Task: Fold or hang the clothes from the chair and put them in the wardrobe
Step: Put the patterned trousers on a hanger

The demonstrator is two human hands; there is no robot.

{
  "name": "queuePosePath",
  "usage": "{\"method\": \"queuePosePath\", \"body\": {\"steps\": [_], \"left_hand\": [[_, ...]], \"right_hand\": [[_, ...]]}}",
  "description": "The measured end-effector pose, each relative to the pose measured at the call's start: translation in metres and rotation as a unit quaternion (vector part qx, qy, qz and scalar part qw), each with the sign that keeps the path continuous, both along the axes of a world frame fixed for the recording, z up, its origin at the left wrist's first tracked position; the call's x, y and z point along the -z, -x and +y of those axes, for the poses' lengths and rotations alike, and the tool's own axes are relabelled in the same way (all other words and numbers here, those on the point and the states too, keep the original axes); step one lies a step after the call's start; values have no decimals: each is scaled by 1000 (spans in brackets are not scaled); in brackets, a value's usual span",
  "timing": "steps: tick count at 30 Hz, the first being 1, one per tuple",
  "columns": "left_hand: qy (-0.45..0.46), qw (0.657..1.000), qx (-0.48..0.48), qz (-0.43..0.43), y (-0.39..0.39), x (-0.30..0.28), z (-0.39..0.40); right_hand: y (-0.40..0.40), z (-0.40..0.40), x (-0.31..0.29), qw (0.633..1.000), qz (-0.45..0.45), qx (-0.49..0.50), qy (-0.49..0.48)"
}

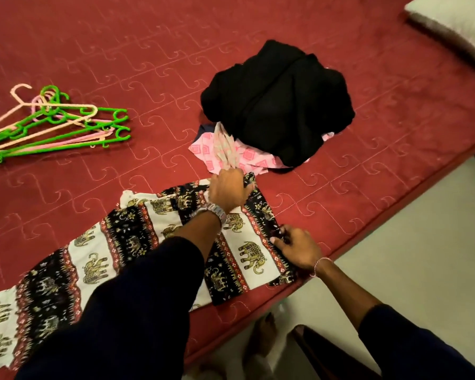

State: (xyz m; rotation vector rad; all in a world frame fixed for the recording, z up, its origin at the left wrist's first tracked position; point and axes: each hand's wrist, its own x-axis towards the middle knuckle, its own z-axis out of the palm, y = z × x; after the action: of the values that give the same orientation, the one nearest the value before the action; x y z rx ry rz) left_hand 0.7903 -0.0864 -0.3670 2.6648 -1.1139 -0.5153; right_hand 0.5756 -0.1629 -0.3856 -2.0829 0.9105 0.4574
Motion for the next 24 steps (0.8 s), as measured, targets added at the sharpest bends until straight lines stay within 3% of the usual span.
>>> {"method": "queuePosePath", "body": {"steps": [5,10,15,20,22,24], "left_hand": [[-65,996,-6,58,-17,4,-26],[-7,985,-51,165,-24,7,-43],[109,972,-150,145,-30,8,-47],[213,942,-211,149,-33,17,-47],[234,938,-210,148,-33,17,-47],[227,957,-161,87,-28,14,-43]], "right_hand": [[9,-9,3,994,-16,27,-102],[16,-25,12,986,-15,55,-157],[24,-28,17,983,-7,56,-176],[25,-23,18,989,-10,51,-137],[24,-22,11,990,-2,38,-135],[26,-24,3,988,30,27,-151]]}}
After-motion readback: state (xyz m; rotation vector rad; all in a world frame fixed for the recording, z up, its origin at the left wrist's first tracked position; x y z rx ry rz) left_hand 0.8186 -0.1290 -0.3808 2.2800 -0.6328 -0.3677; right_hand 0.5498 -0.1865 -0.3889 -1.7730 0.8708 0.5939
